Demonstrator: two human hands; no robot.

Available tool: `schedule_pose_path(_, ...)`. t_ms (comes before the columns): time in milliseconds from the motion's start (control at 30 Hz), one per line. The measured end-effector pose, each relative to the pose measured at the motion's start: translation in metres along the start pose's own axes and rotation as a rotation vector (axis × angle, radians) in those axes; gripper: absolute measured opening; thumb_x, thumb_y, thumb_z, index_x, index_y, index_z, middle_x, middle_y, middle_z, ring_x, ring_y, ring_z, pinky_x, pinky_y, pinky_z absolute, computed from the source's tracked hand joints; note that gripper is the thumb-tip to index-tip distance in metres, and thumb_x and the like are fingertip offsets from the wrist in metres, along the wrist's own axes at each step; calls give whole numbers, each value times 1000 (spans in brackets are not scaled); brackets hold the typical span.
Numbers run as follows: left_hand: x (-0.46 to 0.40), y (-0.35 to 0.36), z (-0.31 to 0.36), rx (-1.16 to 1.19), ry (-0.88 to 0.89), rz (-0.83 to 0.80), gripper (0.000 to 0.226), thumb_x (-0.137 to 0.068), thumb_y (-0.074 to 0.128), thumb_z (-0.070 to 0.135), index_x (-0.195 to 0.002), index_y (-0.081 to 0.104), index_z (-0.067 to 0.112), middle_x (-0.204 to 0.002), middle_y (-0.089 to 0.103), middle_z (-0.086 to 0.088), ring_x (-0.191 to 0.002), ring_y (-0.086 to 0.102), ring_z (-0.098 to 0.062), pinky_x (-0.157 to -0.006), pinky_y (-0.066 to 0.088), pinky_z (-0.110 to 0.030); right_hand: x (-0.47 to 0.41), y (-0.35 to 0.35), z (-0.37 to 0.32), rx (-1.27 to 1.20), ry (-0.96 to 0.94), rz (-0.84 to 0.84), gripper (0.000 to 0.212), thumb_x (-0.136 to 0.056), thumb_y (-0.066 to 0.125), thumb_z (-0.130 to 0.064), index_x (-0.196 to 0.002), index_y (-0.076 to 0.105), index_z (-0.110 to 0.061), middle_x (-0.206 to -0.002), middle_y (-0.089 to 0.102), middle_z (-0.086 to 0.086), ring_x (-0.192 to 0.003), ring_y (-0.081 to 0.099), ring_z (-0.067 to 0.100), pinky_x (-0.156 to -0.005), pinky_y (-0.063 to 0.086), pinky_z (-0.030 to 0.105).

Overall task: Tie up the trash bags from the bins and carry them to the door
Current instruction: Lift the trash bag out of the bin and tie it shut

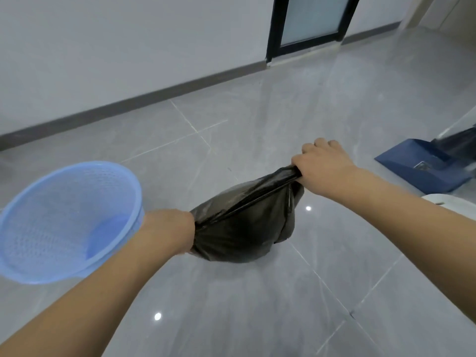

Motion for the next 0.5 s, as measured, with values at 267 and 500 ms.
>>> schedule_pose_path(267,5,-48,-16,385,8,398,14,-75,44,7,-78,50,20,-71,50,-1,-60,48,-19,-49,29,-28,-6,15,-28,-266,-249,-151,105,-67,62,-72,-151,16,-30,-154,31,6,-146,14,28,-113,-6,59)
schedule_pose_path(500,16,-8,3,433,53,-67,41,-73,41,61,-84,53,23,-81,58,5,-78,57,-17,-64,40,-30,-4,34,-50,-155,-369,23,24,-98,37,-24,-115,52,-17,-101,60,4,-90,59,26,-72,44,37)
Point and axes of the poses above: each hand's wrist, its own x-axis away from the middle knuckle, its own y-axis out of the palm, z = x × y, the point moved 5 cm from there along -x, towards the middle knuckle
